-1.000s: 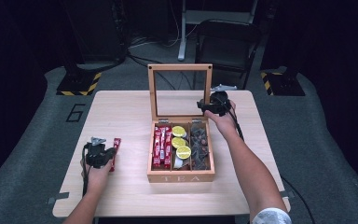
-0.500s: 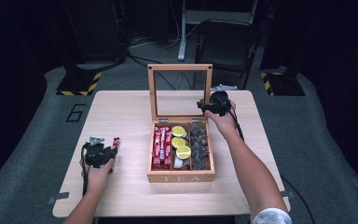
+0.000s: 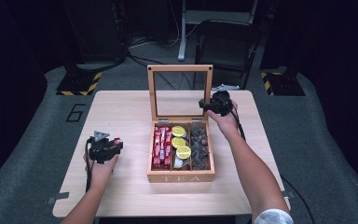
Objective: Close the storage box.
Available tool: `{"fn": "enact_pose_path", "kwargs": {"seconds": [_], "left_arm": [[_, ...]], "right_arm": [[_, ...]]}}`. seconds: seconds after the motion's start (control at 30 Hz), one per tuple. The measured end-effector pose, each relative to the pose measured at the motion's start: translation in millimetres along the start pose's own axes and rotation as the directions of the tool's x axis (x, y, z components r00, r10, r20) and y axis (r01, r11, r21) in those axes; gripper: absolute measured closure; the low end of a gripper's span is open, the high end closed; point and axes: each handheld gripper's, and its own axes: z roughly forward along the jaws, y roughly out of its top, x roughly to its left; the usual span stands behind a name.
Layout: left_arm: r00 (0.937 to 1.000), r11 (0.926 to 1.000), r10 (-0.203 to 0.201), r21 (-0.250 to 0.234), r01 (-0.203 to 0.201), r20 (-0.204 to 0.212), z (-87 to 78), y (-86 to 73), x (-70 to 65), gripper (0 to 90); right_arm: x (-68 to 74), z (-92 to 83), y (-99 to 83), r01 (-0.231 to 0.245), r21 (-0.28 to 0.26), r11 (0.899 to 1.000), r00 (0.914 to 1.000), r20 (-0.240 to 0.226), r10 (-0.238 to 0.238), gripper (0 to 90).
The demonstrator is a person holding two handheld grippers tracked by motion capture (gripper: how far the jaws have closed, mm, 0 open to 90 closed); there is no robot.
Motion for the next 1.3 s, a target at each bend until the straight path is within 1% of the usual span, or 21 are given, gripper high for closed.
{"fn": "enact_pose_path", "kwargs": {"seconds": [0.03,0.07,0.1,0.13,0.27,0.33,0.37,0.43,0.47,0.6,0.63,0.67,0.7,0.77,0.8,0.9,0.97,1.0,1.03,1.23,1.3], "left_arm": [[1.0000,1.0000,0.000,0.000,0.000,0.000,0.0,0.0,0.0,57.2],[0.9997,0.9998,0.016,0.011,-0.016,0.016,0.5,3.3,-2.5,57.2],[0.9997,0.9998,0.016,0.011,-0.016,0.016,0.5,3.3,-2.5,57.2],[0.9994,0.9999,0.014,0.009,-0.014,0.031,0.6,6.1,-6.4,57.2],[0.9988,0.9999,0.013,-0.008,-0.012,0.047,1.2,12.0,-13.1,57.3],[0.9983,0.9999,0.014,0.001,-0.014,0.057,0.8,15.2,-15.2,57.2],[0.9980,0.9998,0.020,0.001,-0.020,0.059,0.8,16.7,-15.9,57.2],[0.9981,0.9999,0.010,-0.004,-0.010,0.060,0.9,18.0,-17.9,57.2],[0.9979,0.9997,0.022,-0.010,-0.021,0.060,1.3,21.1,-20.3,57.2],[0.9969,0.9995,0.030,-0.014,-0.030,0.072,0.9,27.2,-25.7,57.2],[0.9969,0.9995,0.030,-0.014,-0.030,0.072,0.9,27.2,-25.7,57.2],[0.9962,0.9991,0.039,-0.021,-0.038,0.078,0.5,30.8,-28.5,57.1],[0.9959,0.9988,0.044,-0.023,-0.042,0.079,0.2,32.5,-29.9,57.1],[0.9955,0.9988,0.043,-0.026,-0.041,0.085,-0.1,34.6,-31.4,57.1],[0.9951,0.9985,0.046,-0.034,-0.043,0.088,-0.3,38.3,-33.9,57.0],[0.9940,0.9975,0.058,-0.045,-0.054,0.093,-0.7,44.4,-37.0,57.0],[0.9927,0.9972,0.066,-0.041,-0.062,0.101,-1.2,46.6,-37.7,56.9],[0.9913,0.9966,0.078,-0.034,-0.075,0.106,-2.1,49.4,-38.4,56.9],[0.9912,0.9960,0.082,-0.043,-0.078,0.104,-1.8,50.7,-40.0,56.9],[0.9845,0.9936,0.108,-0.048,-0.102,0.139,-2.1,63.2,-49.4,56.7],[0.9827,0.9928,0.114,-0.053,-0.108,0.146,-2.2,66.8,-52.9,56.5]], "right_arm": [[0.0,0.0,0.0,0.000,0.000,1.000,1.0000,0.000,0.000,52.3],[0.5,-1.2,0.1,-0.003,0.004,1.000,1.0000,0.002,0.003,52.8],[0.5,-1.2,0.1,-0.003,0.004,1.000,1.0000,0.002,0.003,52.8],[1.5,-2.1,0.3,-0.010,0.003,1.000,0.9999,0.002,0.010,53.2],[0.6,-4.1,0.2,0.006,0.004,1.000,1.0000,-0.001,-0.006,54.2],[0.4,-5.5,-0.1,0.008,0.002,1.000,0.9999,-0.006,-0.008,54.9],[0.9,-6.6,-0.6,0.002,0.001,1.000,1.0000,-0.009,-0.002,55.2],[0.9,-7.6,-1.3,0.003,0.000,1.000,0.9999,-0.010,-0.003,55.6],[0.8,-9.2,-2.0,0.011,-0.006,1.000,0.9998,-0.015,-0.011,56.1],[3.8,-12.1,-2.5,0.005,-0.007,1.000,0.9999,-0.011,-0.005,56.3],[3.9,-12.8,-2.7,0.016,-0.009,1.000,0.9998,-0.010,-0.016,56.3],[5.1,-13.8,-3.1,0.008,-0.005,1.000,0.9999,-0.010,-0.008,56.3],[5.3,-14.4,-3.3,0.018,-0.009,1.000,0.9998,-0.009,-0.018,56.3],[6.5,-15.2,-3.7,0.010,-0.007,1.000,0.9999,-0.008,-0.010,56.3],[7.1,-16.6,-4.2,0.023,-0.010,1.000,0.9997,-0.006,-0.023,56.3],[9.3,-18.5,-5.8,0.020,-0.015,1.000,0.9998,-0.002,-0.020,56.3],[10.5,-19.2,-6.5,0.016,-0.016,1.000,0.9999,0.001,-0.016,56.2],[10.6,-19.5,-6.9,0.028,-0.022,0.999,0.9996,0.004,-0.028,56.2],[11.5,-20.0,-7.5,0.027,-0.025,0.999,0.9996,0.006,-0.027,56.1],[15.6,-23.1,-9.3,0.023,-0.026,0.999,0.9996,0.016,-0.023,56.0],[16.0,-23.6,-10.0,0.032,-0.031,0.999,0.9993,0.019,-0.031,55.9]]}}
